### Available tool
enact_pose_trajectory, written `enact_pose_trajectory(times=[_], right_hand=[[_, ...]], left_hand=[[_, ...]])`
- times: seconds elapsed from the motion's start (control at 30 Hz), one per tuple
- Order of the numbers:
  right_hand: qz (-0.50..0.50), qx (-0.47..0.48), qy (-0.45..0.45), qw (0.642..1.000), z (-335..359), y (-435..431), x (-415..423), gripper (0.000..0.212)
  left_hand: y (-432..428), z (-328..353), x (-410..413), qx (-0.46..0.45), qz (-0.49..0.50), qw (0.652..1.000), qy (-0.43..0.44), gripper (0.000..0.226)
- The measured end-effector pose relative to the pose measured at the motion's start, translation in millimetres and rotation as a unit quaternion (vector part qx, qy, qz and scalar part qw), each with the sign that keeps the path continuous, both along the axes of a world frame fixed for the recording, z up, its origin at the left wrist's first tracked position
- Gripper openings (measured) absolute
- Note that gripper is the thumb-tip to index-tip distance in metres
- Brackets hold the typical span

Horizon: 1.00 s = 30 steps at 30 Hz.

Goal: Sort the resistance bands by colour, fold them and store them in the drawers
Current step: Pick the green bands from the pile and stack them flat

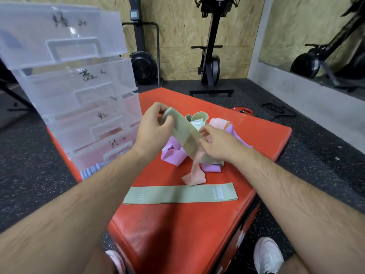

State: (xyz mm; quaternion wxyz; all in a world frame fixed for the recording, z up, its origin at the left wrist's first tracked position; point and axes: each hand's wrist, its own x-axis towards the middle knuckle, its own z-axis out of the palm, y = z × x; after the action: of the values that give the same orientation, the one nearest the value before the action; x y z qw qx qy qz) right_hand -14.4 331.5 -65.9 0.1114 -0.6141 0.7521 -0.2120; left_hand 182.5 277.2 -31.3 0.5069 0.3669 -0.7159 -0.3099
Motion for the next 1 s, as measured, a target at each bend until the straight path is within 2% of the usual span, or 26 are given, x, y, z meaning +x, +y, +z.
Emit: enact_pose_trajectory(times=[0.1, 0.2, 0.33, 0.4, 0.47, 0.67, 0.77, 0.83, 0.93, 1.0], right_hand=[[0.023, -0.065, -0.094, 0.993, 7, -1, 12, 0.052], [0.046, -0.102, -0.168, 0.979, 15, -7, 23, 0.038], [0.054, -0.070, -0.113, 0.990, 11, -15, 29, 0.020], [0.048, -0.063, -0.088, 0.993, 6, -19, 31, 0.008], [0.043, -0.080, -0.107, 0.990, 5, -23, 31, 0.007], [0.059, -0.135, -0.209, 0.967, 23, -26, 42, 0.011], [0.066, -0.170, -0.287, 0.940, 32, -25, 49, 0.010], [0.073, -0.192, -0.320, 0.925, 40, -23, 54, 0.010], [0.056, -0.199, -0.383, 0.900, 49, -21, 59, 0.014], [0.035, -0.194, -0.425, 0.884, 53, -23, 61, 0.015]], left_hand=[[0, 2, 6, 0.008, -0.017, 1.000, 0.001, 0.009], [-2, 5, 12, -0.007, 0.000, 1.000, 0.021, 0.005], [-9, 15, 22, -0.036, 0.052, 0.992, 0.113, 0.006], [-13, 17, 28, -0.041, 0.069, 0.989, 0.122, 0.010], [-17, 14, 31, -0.033, 0.071, 0.991, 0.107, 0.011], [-28, 5, 40, 0.006, 0.061, 0.997, 0.038, 0.014], [-32, 2, 42, 0.020, 0.076, 0.997, 0.010, 0.012], [-34, 1, 42, 0.026, 0.090, 0.996, 0.012, 0.015], [-37, 2, 43, 0.033, 0.123, 0.992, 0.022, 0.033], [-33, 7, 43, -0.001, 0.130, 0.991, 0.043, 0.029]])
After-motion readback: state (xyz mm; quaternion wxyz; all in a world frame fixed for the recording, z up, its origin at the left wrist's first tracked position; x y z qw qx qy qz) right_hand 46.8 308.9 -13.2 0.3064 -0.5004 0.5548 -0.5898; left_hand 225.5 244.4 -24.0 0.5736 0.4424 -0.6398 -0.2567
